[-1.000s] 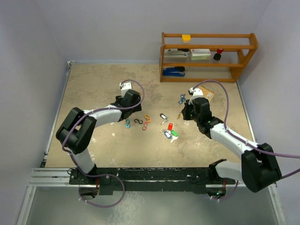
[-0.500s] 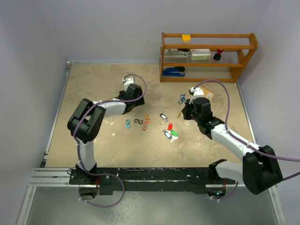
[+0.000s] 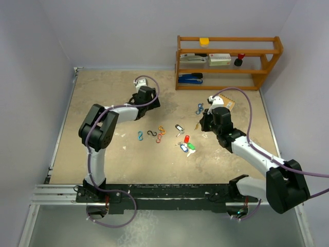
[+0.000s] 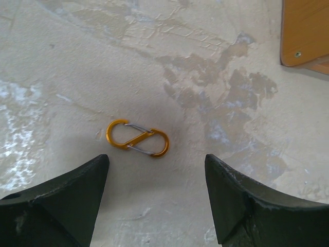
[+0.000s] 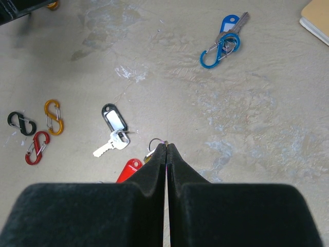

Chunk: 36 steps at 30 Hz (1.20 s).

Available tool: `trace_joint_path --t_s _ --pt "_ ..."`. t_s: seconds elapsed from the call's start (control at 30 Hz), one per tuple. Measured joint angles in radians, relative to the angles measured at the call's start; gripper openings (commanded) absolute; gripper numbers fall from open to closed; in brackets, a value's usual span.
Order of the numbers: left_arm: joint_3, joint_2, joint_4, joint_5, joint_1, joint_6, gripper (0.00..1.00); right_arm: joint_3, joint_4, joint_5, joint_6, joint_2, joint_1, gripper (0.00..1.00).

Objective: Put the keys on the keyring

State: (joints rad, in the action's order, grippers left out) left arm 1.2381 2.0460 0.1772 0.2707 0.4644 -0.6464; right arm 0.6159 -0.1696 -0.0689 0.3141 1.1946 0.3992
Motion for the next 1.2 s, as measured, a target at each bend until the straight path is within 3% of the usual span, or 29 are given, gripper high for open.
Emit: trace_joint_path --t_s 0.8,1.2 --pt "0.129 0.105 0.042 -0.061 -0.011 0.003 0.73 0.0 0.006 0.0 0.0 0.0 0.0 0.0" --pt "0.124 0.105 0.041 -0.003 0.006 0.031 0.7 0.0 0.006 0.0 0.0 0.0 0.0 0.0"
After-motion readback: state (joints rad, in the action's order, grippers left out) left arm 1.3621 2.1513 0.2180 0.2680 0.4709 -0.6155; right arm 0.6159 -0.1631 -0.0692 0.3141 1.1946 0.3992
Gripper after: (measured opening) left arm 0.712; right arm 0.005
